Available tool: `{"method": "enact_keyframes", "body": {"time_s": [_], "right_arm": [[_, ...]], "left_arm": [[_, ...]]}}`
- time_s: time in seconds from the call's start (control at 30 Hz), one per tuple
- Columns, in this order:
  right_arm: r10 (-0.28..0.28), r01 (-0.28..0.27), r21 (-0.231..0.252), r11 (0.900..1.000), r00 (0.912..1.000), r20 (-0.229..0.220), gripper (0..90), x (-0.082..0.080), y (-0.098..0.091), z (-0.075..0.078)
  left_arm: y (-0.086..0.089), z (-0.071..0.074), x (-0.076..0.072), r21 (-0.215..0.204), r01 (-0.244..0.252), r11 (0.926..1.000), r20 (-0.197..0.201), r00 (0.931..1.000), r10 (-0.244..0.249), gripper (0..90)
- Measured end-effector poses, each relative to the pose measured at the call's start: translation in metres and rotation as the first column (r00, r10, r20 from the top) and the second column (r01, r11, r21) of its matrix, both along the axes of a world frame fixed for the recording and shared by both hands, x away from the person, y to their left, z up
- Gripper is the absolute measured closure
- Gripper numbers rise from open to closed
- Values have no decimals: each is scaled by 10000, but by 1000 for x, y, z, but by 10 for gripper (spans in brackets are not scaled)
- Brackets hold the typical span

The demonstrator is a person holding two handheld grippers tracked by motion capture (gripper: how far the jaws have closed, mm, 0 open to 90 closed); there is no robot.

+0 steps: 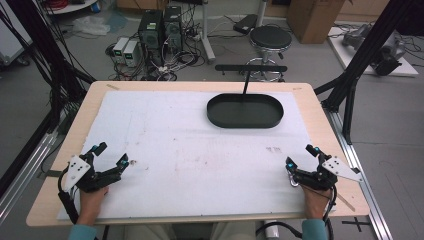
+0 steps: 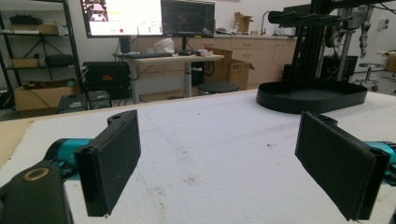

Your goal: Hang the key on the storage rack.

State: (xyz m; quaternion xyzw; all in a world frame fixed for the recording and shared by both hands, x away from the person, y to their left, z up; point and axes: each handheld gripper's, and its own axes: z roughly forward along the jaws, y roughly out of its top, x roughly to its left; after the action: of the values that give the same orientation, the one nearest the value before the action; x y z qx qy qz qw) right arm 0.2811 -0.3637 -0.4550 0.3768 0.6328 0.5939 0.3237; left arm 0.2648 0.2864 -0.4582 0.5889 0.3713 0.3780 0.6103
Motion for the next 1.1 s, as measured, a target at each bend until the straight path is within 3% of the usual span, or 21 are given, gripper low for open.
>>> {"method": "enact_keyframes", "body": {"time_s": [0.57, 0.73, 0.87, 1.1], "right_arm": [[-70, 70, 26, 10000, 9999, -112, 76, 1, 0, 0], [235, -226, 178, 9996, 9984, -517, 76, 6, -3, 2], [473, -450, 200, 9988, 9896, -1355, 76, 11, -1, 7], [375, -523, -807, 9954, 9837, -1759, 76, 15, 3, 29]], "left_arm": [[0, 0, -1, 43, 12, 10000, 83, 10000, -12, 146], [0, 0, 0, 5, 5, 10000, 82, 10000, -5, 146], [0, 0, -1, -1, -2, 10000, 96, 10000, 2, 146], [1, 0, 0, -28, 6, 10000, 48, 10000, -6, 146]]}}
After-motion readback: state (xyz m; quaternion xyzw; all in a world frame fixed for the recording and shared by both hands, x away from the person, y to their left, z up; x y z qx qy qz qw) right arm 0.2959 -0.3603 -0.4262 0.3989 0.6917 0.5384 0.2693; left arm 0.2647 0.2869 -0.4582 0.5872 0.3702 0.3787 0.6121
